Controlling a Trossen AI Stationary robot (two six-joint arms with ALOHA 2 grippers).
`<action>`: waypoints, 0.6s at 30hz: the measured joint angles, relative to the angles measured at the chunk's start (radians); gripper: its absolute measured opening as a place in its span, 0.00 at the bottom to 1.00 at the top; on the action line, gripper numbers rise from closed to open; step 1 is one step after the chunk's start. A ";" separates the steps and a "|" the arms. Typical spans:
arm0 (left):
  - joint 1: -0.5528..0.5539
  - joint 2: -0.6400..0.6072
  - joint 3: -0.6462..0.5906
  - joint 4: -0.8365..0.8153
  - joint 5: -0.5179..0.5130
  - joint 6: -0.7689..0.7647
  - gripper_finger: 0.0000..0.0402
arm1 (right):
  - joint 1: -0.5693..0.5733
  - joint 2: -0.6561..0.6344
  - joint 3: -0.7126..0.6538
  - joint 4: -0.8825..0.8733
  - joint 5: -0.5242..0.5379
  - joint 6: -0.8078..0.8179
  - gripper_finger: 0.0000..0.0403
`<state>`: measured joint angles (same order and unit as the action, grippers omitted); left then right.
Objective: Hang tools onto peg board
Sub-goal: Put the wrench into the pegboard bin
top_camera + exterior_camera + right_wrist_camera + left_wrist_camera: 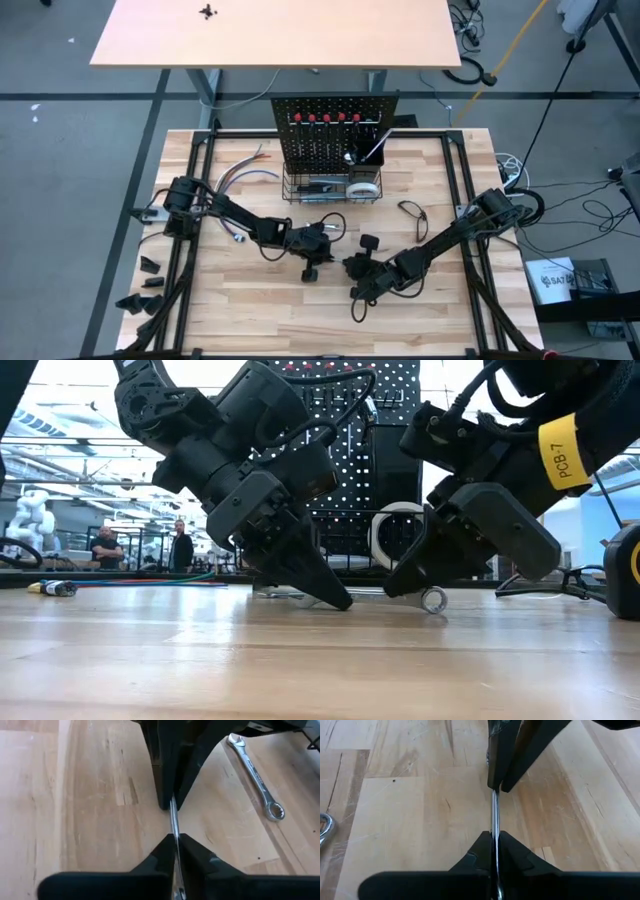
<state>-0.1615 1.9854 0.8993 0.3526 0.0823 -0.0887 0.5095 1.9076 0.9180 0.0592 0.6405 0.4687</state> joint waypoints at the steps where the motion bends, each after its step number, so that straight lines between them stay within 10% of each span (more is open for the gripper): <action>1: 0.000 0.000 0.000 0.000 -0.001 0.000 0.04 | 0.000 0.000 0.000 0.000 -0.005 0.008 0.07; 18: -0.019 -0.142 -0.008 -0.118 0.003 -0.005 0.03 | -0.002 -0.323 0.000 -0.359 -0.204 0.148 0.44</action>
<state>-0.1803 1.8438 0.8913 0.2349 0.0855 -0.0934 0.5076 1.5845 0.9180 -0.2996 0.4365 0.6168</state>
